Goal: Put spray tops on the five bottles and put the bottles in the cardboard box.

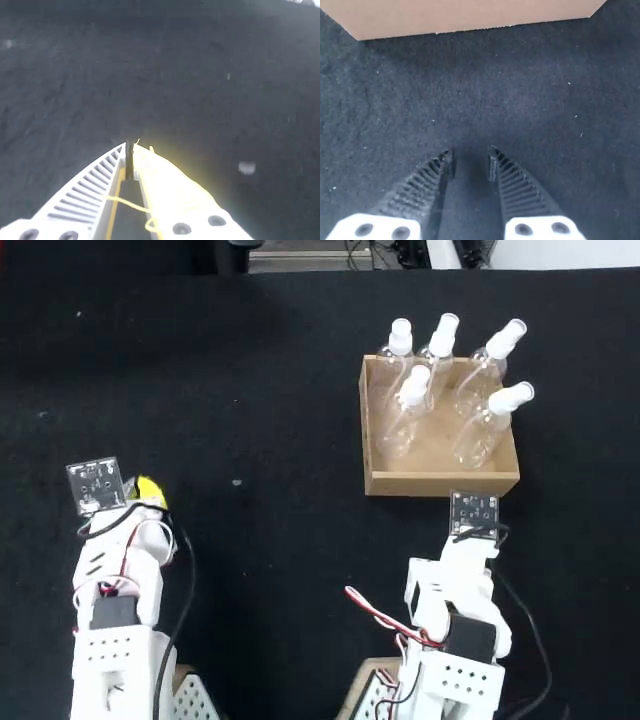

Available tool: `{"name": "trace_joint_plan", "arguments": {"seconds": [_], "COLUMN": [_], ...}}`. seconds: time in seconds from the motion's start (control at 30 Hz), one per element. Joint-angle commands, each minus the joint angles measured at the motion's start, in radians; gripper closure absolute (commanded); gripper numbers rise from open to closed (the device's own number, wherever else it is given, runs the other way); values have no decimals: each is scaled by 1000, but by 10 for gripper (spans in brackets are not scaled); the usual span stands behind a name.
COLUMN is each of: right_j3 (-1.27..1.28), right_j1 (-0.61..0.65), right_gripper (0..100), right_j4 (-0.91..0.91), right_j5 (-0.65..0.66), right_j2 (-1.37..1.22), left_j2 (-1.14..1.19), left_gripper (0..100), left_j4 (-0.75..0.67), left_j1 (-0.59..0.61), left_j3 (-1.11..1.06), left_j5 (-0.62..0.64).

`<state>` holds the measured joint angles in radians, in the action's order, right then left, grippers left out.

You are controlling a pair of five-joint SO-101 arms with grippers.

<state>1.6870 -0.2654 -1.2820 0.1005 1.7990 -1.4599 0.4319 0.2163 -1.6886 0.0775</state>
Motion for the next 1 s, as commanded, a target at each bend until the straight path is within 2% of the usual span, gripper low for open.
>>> {"name": "trace_joint_plan", "arguments": {"seconds": [0.0,0.13,0.2,0.3,0.97], "right_j3": [-2,-2,-2,-2,-2], "right_j1": [6,6,6,6,6], "right_gripper": [919,919,919,919,919], "right_j4": [-8,-8,-8,-8,-8], "right_j5": [2,2,2,2,2], "right_j2": [58,58,58,58,58], "left_j2": [-175,-373,-368,-316,-302], "left_gripper": [967,967,967,967,970], "left_j4": [333,649,713,736,738], "left_j1": [-15,-51,-87,-131,-131], "left_j3": [-19,-10,-10,-13,-13], "left_j5": [-6,-2,-6,-2,-8]}}
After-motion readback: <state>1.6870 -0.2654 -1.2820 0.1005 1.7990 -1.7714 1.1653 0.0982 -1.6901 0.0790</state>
